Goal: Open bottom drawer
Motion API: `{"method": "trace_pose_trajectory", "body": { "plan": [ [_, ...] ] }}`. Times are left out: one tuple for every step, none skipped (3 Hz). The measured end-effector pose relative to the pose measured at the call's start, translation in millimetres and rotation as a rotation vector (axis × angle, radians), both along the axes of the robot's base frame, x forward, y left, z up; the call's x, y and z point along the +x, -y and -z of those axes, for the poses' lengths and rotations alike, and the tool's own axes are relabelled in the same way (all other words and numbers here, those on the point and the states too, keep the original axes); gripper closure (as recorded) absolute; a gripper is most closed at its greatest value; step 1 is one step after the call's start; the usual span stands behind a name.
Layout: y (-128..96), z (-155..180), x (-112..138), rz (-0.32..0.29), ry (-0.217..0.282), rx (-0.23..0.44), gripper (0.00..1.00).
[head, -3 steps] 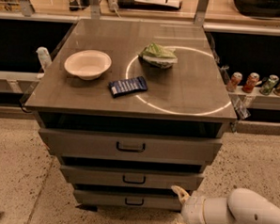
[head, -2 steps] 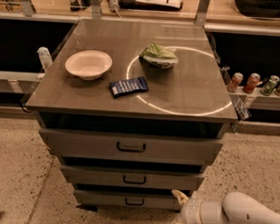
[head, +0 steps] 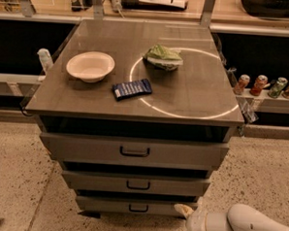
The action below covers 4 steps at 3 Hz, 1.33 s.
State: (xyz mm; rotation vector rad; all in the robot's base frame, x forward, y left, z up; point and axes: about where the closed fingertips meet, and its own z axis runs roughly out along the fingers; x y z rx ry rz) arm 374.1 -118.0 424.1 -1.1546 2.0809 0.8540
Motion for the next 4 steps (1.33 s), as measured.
{"method": "trace_pose_trajectory", "body": {
  "plan": [
    [0,0,0,0.000,0.000,0.000,0.43],
    [0,0,0,0.000,0.000,0.000,0.66],
    [3,7,3,0.034,0.005,0.000,0.89],
    [18,25,17,0.140,0.084,-0.008,1.00]
  ]
}}
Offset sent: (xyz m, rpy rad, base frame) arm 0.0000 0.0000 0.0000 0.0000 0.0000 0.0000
